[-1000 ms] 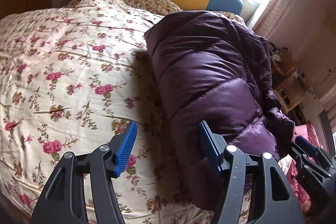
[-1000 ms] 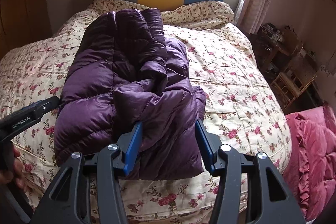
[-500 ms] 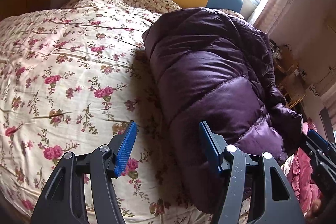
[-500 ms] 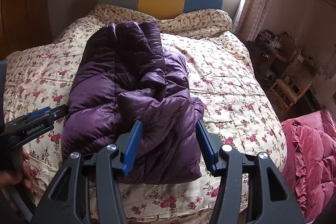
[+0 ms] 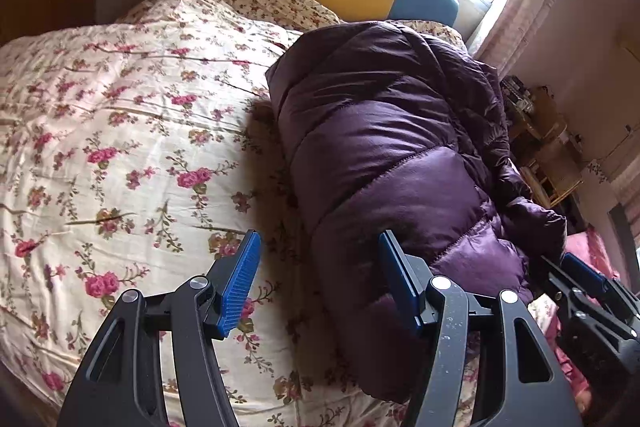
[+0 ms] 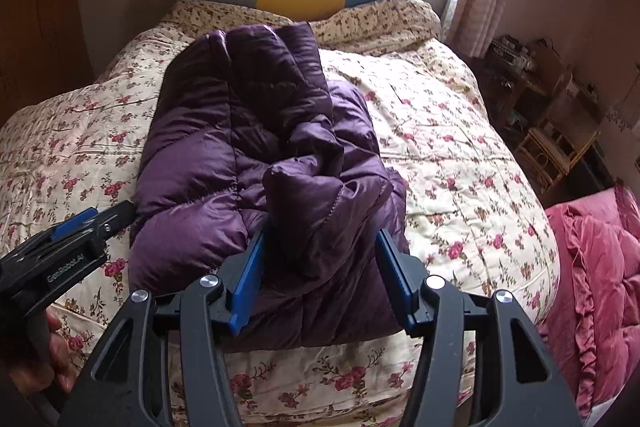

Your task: Fold large clothes

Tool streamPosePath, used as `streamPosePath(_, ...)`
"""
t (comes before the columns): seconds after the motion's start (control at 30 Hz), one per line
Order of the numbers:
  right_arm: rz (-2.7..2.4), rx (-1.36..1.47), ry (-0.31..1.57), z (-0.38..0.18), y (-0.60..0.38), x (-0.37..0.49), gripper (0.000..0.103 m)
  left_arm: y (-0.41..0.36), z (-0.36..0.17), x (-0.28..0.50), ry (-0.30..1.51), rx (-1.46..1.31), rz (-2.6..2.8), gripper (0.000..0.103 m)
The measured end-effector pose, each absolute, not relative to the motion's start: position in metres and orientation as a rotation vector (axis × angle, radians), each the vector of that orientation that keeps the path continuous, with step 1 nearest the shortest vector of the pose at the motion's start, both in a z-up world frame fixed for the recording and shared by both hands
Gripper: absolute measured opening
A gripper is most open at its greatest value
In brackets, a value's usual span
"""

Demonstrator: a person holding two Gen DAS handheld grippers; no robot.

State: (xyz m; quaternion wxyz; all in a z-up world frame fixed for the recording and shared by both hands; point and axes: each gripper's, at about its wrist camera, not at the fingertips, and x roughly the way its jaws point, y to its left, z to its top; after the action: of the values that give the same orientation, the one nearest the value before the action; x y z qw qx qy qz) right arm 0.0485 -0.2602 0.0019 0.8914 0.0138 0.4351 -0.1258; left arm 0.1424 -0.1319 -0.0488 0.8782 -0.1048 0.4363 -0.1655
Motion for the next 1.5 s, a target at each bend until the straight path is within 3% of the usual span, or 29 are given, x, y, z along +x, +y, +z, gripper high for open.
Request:
streamPosePath(0.57,-0.273,-0.047,1.028,-0.044,-0.25,0.061,0.048,-0.142,-0.053,0.144,0.903,-0.164,-0.358,0.061)
streamPosePath(0.63,-0.273,-0.075,1.04,-0.052,-0.246,0.063,0.047,-0.148,-0.054,0.143,0.898,-0.133,-0.365,0.057)
streamPosePath(0.8,-0.279,-0.12,1.064,-0.075,-0.242,0.064,0.048,-0.159,-0.063,0.144,0.917,-0.094,-0.374,0.057)
streamPosePath(1.2,-0.254,-0.039,0.935,-0.112,-0.267,0.048,0.046,-0.198,-0.105,0.144,0.876,0.035,-0.352,0.056)
streamPosePath(1.5,-0.291,-0.048,0.955,-0.095,-0.265,0.053,0.048,-0.196,-0.1,0.147,0.855,0.051,-0.36,0.056)
